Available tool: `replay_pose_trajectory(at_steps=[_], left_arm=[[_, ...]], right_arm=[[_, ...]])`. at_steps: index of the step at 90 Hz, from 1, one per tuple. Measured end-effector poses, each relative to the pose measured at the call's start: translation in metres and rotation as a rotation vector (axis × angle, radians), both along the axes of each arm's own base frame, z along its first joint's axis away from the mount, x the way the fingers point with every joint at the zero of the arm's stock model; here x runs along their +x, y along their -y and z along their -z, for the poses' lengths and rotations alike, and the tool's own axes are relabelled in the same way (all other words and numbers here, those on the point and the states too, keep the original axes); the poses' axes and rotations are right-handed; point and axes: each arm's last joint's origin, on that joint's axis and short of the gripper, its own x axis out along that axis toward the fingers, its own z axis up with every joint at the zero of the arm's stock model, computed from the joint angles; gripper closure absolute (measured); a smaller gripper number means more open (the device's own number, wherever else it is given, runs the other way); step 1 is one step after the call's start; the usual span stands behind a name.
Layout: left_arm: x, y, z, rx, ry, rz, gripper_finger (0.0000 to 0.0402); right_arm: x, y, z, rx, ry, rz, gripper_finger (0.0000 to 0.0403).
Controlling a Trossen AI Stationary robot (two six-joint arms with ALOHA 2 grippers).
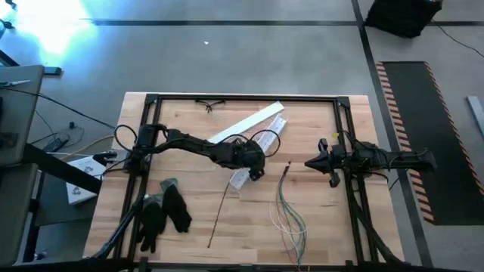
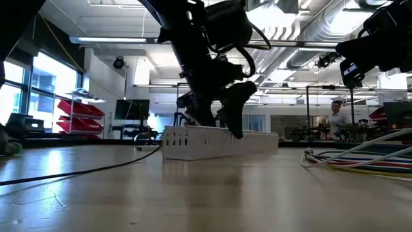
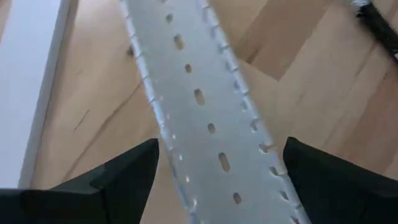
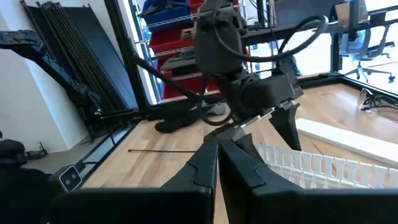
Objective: Ziptie cables
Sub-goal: Adjust the white cable duct
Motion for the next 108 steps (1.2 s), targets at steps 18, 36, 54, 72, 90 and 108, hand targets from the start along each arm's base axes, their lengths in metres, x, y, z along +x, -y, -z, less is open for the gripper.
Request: replay_pose_trajectory(at_steps=[18,36,54,72,90,108], left_arm=[[-0.003,-0.009,0.004,-0.05,-0.027,-0.001,0.0078],[-0.003,-0.013,0.005,-0.101,-0.035,0.025,0.0082],[-0.001,-0.01,0.0,-0.128,-0.034,0.119,0.0124],[-0.001,-0.009,0.0,-0.144,-0.041,0.14,0.0193],[0.004,-0.009,-0.013,-0.1,-0.056,0.174,0.0231],[0.012,-0.007,-0.049,0.004,-0.122,0.283,0.0233]], right_arm=[[0.0,0.0,0.0,0.0,0.0,0.0,0.0403],[0.0,0.0,0.0,0.0,0.0,0.001,0.0403],[0.0,0.0,0.0,0.0,0.0,0.0,0.0403],[0.0,0.0,0.0,0.0,0.0,0.0,0.0403],[0.0,0.0,0.0,0.0,0.0,0.0,0.0403],[0.0,0.0,0.0,0.0,-0.001,0.0,0.0403]])
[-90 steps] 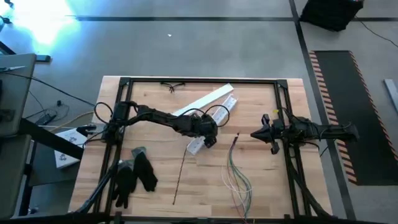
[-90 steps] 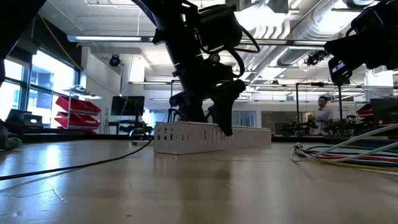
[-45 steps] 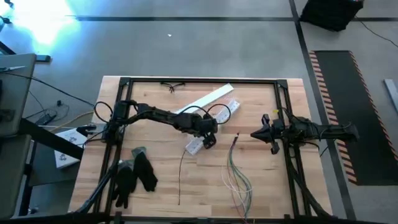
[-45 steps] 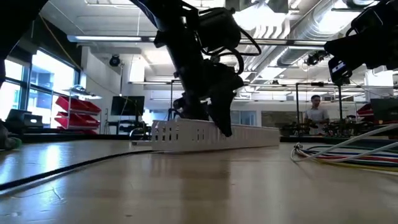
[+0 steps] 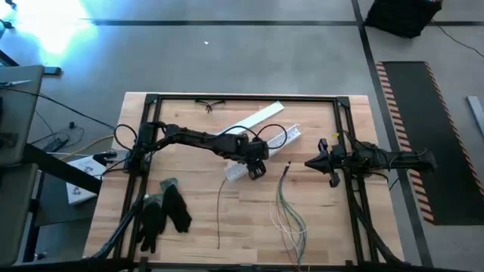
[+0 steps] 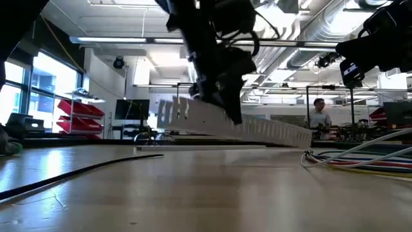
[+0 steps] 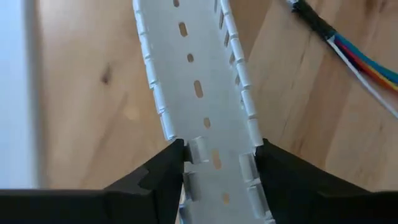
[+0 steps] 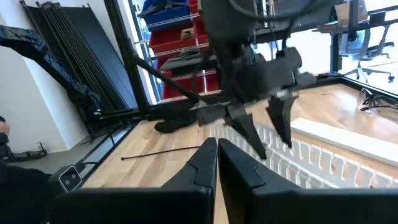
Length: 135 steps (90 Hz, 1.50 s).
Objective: Ziptie cables
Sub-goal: Adjust the white cable duct
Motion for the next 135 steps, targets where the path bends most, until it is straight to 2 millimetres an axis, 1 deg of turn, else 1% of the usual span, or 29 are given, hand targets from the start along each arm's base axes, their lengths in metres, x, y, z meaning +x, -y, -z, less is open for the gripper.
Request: replay_pose_trajectory(at_steps=[10,20,30,43,53,69,79,94,103,109,122,135], left_arm=[[-0.004,-0.003,-0.014,0.114,-0.098,0.052,0.0234],[-0.014,-0.014,-0.014,0.185,-0.243,0.121,0.0234],[-0.023,-0.026,-0.002,0.181,-0.339,0.159,0.0234],[-0.036,-0.04,0.023,0.117,-0.413,0.16,0.0234],[-0.046,-0.048,0.043,0.134,-0.462,0.152,0.0234],[-0.061,-0.061,0.059,0.205,-0.548,0.149,0.0234],[-0.064,-0.068,0.061,0.24,-0.58,0.132,0.0234],[-0.066,-0.071,0.057,0.255,-0.597,0.186,0.0225],[-0.067,-0.07,0.051,0.219,-0.574,0.211,0.0204],[-0.067,-0.069,0.045,0.227,-0.556,0.205,0.0188],[-0.071,-0.065,0.026,0.246,-0.497,0.167,0.0154],[-0.076,-0.056,0.001,0.289,-0.425,0.107,0.0144]], right_arm=[[0.0,0.0,0.0,0.0,0.0,0.0,0.0403],[0.0,0.0,0.0,0.0,0.0,0.0,0.0403],[0.0,0.0,0.0,0.0,0.0,0.0,0.0403],[0.0,0.0,0.0,0.0,0.0,0.0,0.0403],[0.0,0.0,0.0,0.0,0.0,0.0,0.0403],[0.0,0.0,0.0,0.0,0.0,0.0,0.0403],[0.0,0.0,0.0,0.0,0.0,0.0,0.0403],[0.0,0.0,0.0,0.0,0.0,0.0,0.0403],[0.0,0.0,0.0,0.0,0.0,0.0,0.0403],[0.0,0.0,0.0,0.0,0.0,0.0,0.0403],[0.0,0.0,0.0,0.0,0.0,0.0,0.0403],[0.0,0.0,0.0,0.0,0.0,0.0,0.0403]])
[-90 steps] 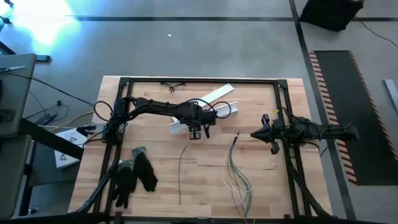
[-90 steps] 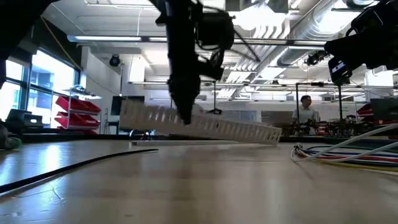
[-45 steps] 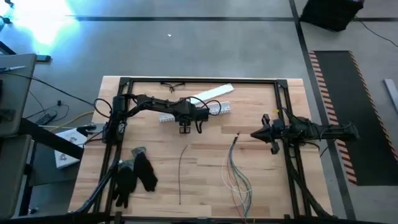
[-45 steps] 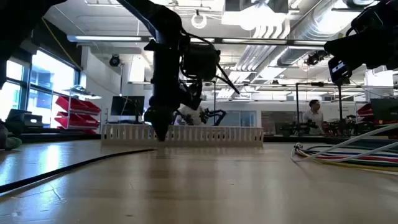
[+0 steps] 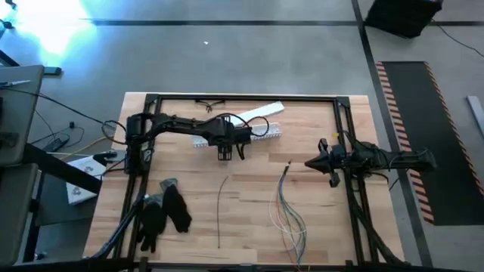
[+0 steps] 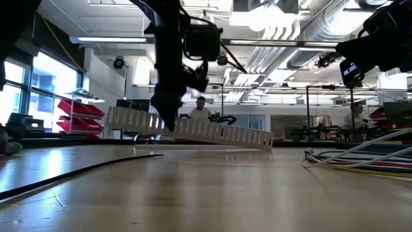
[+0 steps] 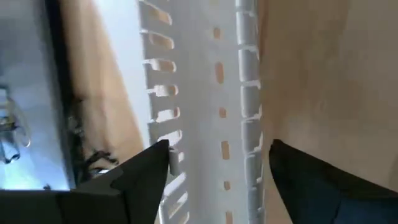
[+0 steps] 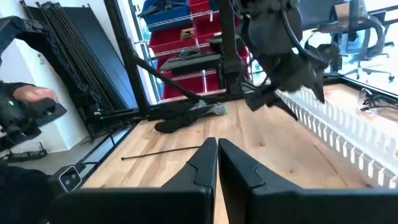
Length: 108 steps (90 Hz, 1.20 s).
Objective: Ziptie cables
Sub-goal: Adjust the white cable duct
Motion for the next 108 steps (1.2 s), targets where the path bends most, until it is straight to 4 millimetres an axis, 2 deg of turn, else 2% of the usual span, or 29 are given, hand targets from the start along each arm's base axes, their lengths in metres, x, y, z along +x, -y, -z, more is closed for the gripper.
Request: replay_pose_trajectory(at_steps=[22,33,47,59,74,93,99,108], left_arm=[[-0.014,0.023,-0.047,-0.007,0.196,-0.035,0.0143],[-0.022,0.04,-0.07,-0.069,0.306,-0.016,0.0143],[-0.044,0.068,-0.08,-0.121,0.484,0.033,0.0143],[-0.071,0.084,-0.07,-0.171,0.62,0.013,0.0143],[-0.093,0.105,-0.057,-0.286,0.761,-0.049,0.0143],[-0.098,0.14,-0.007,-0.428,0.803,0.034,0.0143],[-0.1,0.141,0.013,-0.426,0.768,0.005,0.0144],[-0.104,0.133,0.04,-0.367,0.687,-0.088,0.0149]], right_arm=[[0.0,0.0,0.0,0.0,0.0,0.001,0.0403],[0.0,0.0,0.0,0.0,0.0,0.0,0.0403],[0.0,0.0,0.0,0.0,0.0,0.001,0.0403],[0.0,0.0,0.0,0.0,0.0,0.0,0.0403],[0.0,0.0,0.0,0.0,0.0,0.0,0.0403],[0.0,0.0,0.0,0.0,0.0,0.0,0.0403],[0.0,0.0,0.0,0.0,0.0,0.0,0.0403],[0.0,0.0,0.0,0.0,0.0,0.0,0.0403]])
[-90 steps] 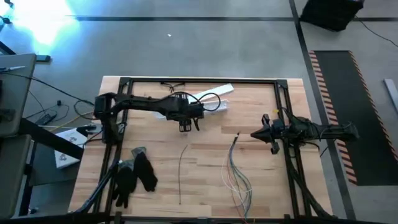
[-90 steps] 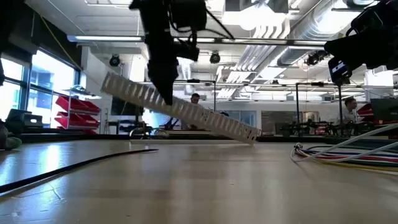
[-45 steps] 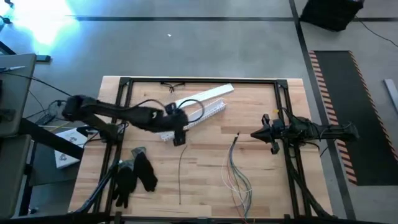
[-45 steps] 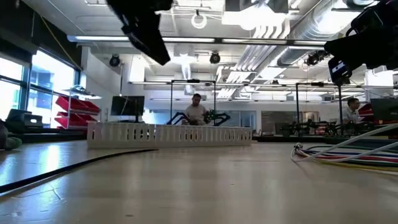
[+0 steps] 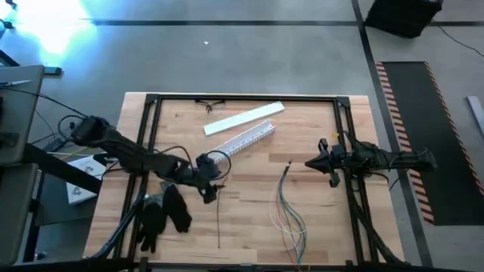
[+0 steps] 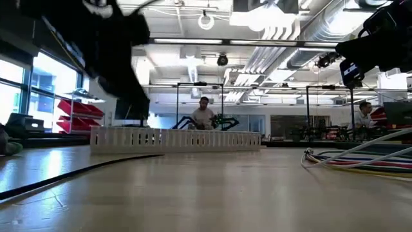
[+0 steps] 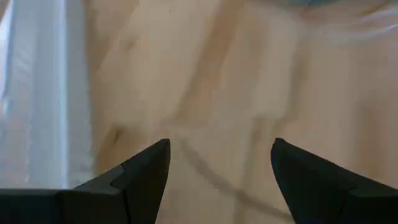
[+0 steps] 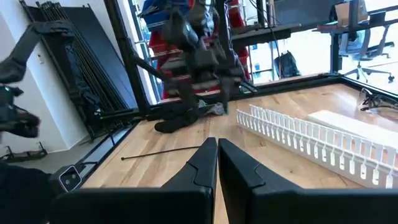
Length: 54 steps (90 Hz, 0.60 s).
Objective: Ziptie cables
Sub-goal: Adjust the white cable duct
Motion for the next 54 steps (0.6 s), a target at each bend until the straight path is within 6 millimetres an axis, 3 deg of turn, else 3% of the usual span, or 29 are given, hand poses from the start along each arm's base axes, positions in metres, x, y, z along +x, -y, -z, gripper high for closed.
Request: replay_pose_trajectory(at_steps=[9,23,39,54], left_arm=[[-0.004,-0.014,0.02,0.063,-0.134,-0.065,0.0153],[-0.011,-0.038,0.029,0.255,-0.283,-0.128,0.0154],[-0.011,-0.056,0.021,0.305,-0.305,-0.133,0.0154],[-0.015,-0.051,0.005,0.21,-0.212,-0.143,0.0154]], right_arm=[[0.0,0.0,0.0,0.0,0.0,0.0,0.0403],[0.0,0.0,0.0,0.0,0.0,0.0,0.0403],[0.0,0.0,0.0,0.0,0.0,0.0,0.0403],[0.0,0.0,0.0,0.0,0.0,0.0,0.0403]])
